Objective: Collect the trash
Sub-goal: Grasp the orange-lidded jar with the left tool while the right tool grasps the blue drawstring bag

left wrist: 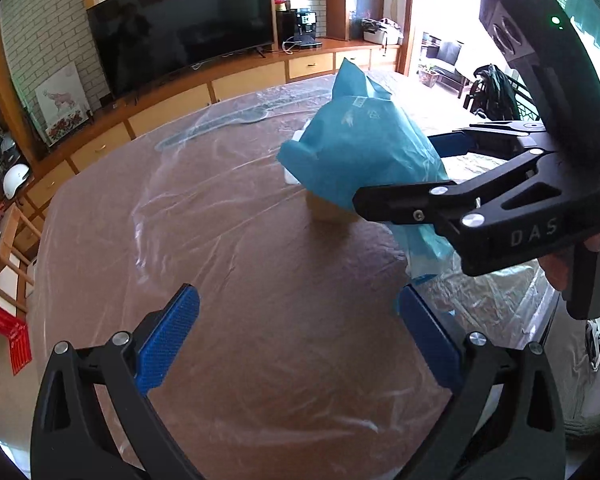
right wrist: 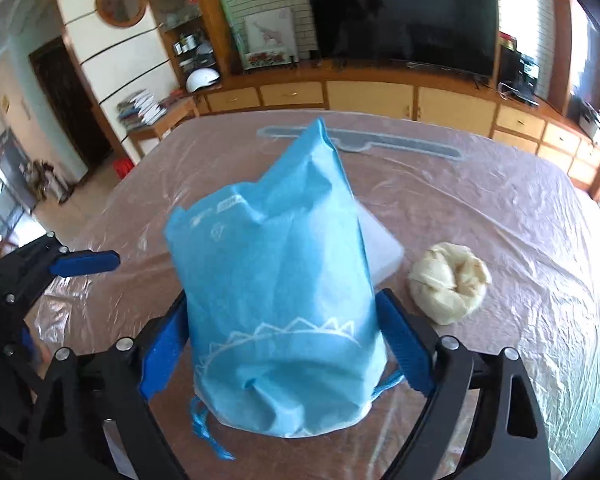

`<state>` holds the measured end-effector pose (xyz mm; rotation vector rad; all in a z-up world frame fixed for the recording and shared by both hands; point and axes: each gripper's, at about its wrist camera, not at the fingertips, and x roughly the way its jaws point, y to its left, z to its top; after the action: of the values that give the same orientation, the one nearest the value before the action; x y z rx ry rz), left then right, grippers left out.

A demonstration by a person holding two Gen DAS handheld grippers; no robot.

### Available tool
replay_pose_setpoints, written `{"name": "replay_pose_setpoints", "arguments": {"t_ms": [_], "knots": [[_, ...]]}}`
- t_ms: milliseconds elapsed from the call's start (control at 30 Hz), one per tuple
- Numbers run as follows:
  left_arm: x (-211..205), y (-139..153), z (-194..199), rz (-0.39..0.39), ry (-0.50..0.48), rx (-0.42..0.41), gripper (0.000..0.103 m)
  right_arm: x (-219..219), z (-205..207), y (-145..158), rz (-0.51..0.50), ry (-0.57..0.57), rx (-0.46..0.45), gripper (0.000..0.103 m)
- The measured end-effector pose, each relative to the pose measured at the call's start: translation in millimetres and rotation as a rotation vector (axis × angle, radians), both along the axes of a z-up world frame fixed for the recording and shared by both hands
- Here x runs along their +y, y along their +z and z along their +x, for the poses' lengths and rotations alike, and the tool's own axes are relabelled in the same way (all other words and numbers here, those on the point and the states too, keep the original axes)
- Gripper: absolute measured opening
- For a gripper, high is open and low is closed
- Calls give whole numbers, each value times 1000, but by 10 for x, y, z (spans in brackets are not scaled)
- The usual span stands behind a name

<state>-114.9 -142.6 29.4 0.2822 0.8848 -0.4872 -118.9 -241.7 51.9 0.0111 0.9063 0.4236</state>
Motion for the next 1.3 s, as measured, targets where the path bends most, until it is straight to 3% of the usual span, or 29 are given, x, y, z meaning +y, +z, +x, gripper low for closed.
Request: {"name": "replay_pose_setpoints", "arguments": {"t_ms": [467,533,800,933,1100,1233,1300], "knots": [[-565,-107,375,15,-94,2,100,-548,-3,-8,48,-129,11,84],[-600,-130,400,20,-98,0,100,-590,8,-40,59,-133,24,79],[-563,-178,499,-5,-96,56,56,-676,55,-93,113,-135,54,76],[-528,-166,534,-24,-89,63,49,-672,68,-109,119,-124,63,89],[-538,-155,561,-20,-90,59,49,-523,95,-129,74,-98,78,90],[-530,-160,583,-24,-90,61,48,-494,137,-180,53,-102,105,89],[-529,-160,582,-21,-89,60,48,-524,151,-190,81,-108,113,76]]}}
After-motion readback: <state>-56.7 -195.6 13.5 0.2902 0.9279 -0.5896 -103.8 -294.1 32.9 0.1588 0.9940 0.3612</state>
